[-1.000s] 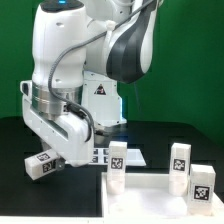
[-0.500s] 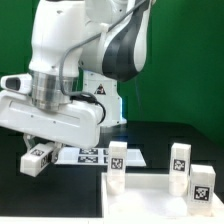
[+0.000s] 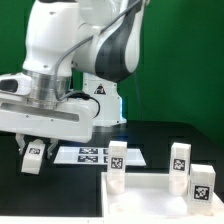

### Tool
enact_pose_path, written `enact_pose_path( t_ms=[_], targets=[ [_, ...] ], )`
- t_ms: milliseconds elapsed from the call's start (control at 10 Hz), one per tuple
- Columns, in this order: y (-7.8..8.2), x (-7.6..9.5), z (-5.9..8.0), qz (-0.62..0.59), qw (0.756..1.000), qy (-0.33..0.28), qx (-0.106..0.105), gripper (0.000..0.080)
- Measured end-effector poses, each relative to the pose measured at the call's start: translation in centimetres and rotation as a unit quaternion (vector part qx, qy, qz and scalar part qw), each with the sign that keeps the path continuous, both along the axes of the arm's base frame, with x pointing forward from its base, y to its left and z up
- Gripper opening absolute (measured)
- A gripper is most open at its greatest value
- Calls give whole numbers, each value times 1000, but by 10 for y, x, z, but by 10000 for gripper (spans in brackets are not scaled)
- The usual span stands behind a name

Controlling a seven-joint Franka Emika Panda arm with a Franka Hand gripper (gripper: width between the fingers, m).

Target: Assemble square table

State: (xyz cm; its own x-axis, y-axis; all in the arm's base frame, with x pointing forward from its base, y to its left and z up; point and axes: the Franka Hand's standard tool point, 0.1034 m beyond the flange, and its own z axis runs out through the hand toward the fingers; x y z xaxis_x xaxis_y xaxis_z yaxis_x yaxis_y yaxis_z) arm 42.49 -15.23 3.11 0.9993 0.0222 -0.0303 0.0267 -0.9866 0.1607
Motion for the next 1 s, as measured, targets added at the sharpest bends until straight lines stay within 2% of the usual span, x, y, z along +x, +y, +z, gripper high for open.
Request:
enact_pose_path(
  t_ms=[100,200,500,700,800,900,1000],
  targets=[
    [2,-16,-9,-4,1000,11,1,285],
    [1,-22,-12,-6,1000,15,1,285],
    [-1,-27,-16,-13,1000,17,4,285],
    [-2,-27,-16,-13,1000,17,3,530],
    [-2,-27,-16,-13,1000,17,3,530],
    [-2,-27,-16,-13,1000,17,3,627],
    [-2,-27,-16,-14,1000,17,4,643]
  ],
)
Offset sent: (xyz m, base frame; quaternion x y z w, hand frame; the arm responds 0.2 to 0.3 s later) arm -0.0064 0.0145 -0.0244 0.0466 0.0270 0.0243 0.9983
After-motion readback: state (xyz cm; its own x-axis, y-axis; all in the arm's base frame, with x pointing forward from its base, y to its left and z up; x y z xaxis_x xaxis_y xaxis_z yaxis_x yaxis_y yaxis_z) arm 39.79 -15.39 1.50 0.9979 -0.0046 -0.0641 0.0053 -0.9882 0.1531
